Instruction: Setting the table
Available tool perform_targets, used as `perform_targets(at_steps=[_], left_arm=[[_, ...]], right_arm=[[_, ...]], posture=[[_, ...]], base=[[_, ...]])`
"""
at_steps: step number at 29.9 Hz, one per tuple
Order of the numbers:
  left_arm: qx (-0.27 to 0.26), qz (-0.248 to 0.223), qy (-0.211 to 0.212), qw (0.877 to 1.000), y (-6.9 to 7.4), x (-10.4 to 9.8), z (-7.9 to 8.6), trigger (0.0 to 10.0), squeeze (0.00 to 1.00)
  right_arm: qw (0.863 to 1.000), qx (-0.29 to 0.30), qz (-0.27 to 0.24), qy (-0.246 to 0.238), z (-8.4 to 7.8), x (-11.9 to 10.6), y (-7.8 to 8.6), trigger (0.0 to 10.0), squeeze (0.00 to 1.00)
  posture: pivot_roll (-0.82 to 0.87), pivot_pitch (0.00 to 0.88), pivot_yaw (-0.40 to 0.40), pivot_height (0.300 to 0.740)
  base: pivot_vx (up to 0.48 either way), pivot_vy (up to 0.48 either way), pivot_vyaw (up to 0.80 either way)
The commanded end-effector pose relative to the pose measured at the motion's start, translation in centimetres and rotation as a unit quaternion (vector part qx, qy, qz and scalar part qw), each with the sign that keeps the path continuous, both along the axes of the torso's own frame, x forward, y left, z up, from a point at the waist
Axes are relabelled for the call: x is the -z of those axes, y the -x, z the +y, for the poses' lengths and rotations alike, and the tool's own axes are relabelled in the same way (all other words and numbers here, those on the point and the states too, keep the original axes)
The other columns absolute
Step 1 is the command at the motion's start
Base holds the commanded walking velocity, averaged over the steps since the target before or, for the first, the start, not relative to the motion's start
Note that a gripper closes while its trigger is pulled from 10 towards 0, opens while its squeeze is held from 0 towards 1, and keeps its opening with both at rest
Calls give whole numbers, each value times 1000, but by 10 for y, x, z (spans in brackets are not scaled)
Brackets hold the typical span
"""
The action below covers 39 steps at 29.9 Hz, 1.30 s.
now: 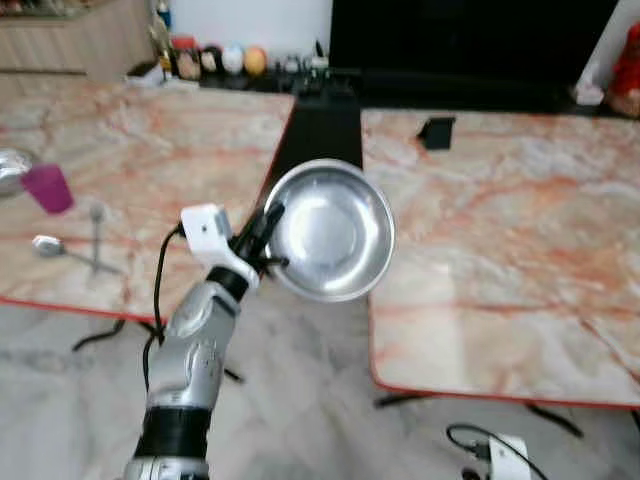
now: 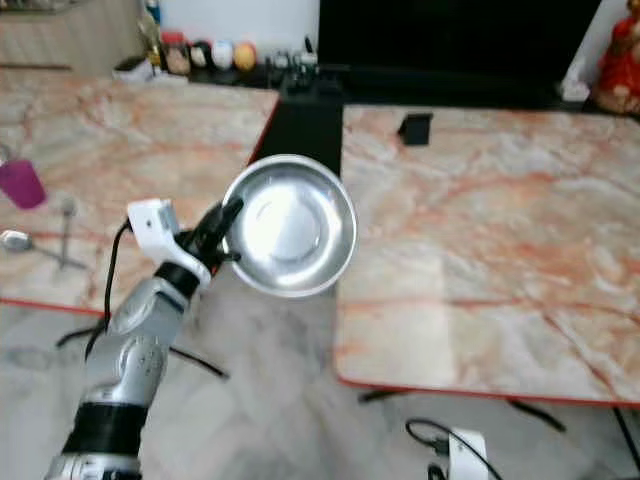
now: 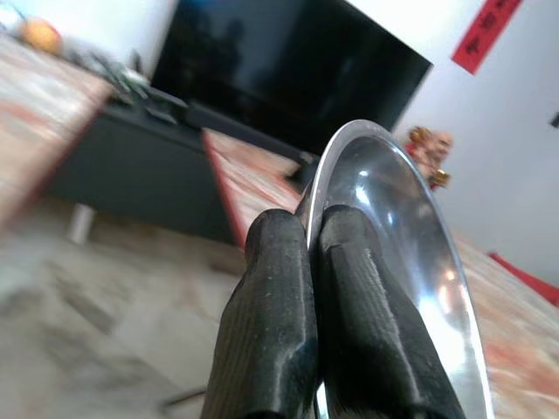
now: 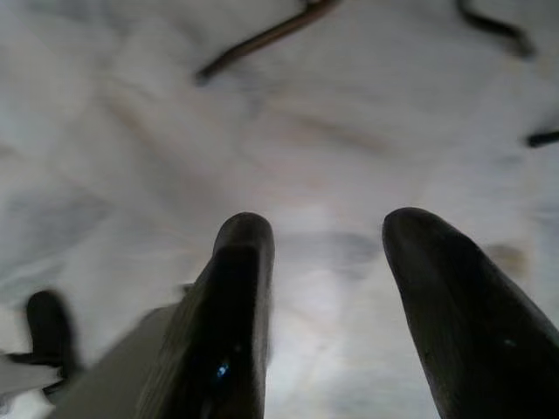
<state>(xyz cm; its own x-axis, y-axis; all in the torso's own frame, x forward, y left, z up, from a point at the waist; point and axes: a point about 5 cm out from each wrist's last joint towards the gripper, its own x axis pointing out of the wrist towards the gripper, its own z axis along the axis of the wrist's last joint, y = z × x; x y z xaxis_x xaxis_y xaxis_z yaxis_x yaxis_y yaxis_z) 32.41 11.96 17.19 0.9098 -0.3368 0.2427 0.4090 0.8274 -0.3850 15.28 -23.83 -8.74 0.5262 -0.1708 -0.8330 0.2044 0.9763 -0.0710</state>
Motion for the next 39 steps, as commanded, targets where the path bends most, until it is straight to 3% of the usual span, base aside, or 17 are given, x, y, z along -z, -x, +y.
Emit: perform_targets(at_steps=[1,18,24,32,39], left_arm=[[7,-21,-3,1000,0,-8,-5,10000,0],[18,-20,-13,1000,1,-6,-6,10000,0],[47,-19,-46,998,3,-2,-7,10000,0],[67,-22,-100,992,3,-1,11,10000,0],[66,-26,-106,992,-4,-5,17,10000,0]], right_arm=[[1000,5,-2,3,-4,-1,-1,10000,0],[1000,1,0,2,-3,-1,1,10000,0],[1000,0,1,3,-3,0,1,10000,0],[1000,-1,1,3,-3,-1,1,10000,0],[1000,-3,1,5,-4,-1,0,10000,0]], posture=[[84,0,-48,727],[84,0,-46,727],[81,0,-43,727],[82,0,-42,727],[83,0,-48,727]], base=[[0,-394,0],[0,-394,0],[0,-394,0],[0,-394,0],[0,-395,0]])
